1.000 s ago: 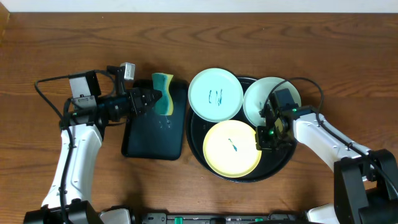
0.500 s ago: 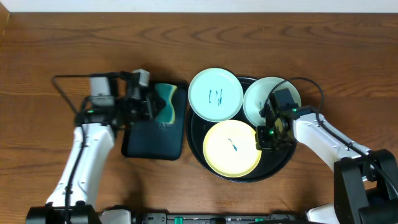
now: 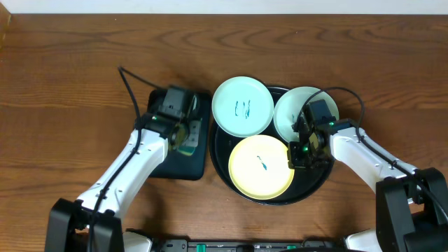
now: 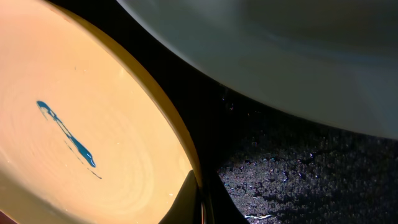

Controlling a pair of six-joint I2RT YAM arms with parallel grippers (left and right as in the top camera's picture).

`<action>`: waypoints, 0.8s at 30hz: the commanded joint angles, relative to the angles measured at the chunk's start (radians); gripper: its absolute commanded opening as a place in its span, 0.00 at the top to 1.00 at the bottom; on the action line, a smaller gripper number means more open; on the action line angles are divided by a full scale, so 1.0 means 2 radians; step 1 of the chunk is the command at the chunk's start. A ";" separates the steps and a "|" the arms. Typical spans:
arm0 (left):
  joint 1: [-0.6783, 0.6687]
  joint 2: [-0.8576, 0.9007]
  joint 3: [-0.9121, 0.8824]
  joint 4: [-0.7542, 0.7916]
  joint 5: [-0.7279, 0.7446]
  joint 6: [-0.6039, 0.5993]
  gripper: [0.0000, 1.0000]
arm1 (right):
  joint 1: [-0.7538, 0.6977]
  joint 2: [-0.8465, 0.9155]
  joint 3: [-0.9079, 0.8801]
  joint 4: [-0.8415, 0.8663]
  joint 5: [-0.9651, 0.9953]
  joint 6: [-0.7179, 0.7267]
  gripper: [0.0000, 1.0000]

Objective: Clean dirty plates on tray and stack at the side
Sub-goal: 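Move the sponge with the left gripper over the yellow plate, then scrub the yellow plate surface with the sponge in the left gripper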

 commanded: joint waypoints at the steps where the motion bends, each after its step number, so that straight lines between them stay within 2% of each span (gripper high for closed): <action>1: -0.020 -0.005 0.055 -0.010 -0.020 -0.006 0.93 | 0.007 0.004 0.005 0.002 0.003 0.012 0.99; 6: -0.062 0.003 0.055 -0.002 0.074 -0.007 0.92 | 0.007 0.004 0.005 0.002 0.003 0.012 0.99; 8: -0.087 0.014 0.055 0.010 0.102 -0.029 0.93 | 0.007 0.004 0.005 0.002 0.003 0.012 0.99; 17: -0.202 0.073 0.055 0.066 0.130 -0.123 0.93 | 0.007 0.004 0.005 0.002 0.003 0.012 0.99; 24: -0.256 0.128 0.055 0.095 0.129 -0.152 0.93 | 0.007 0.004 0.005 0.002 0.003 0.012 0.99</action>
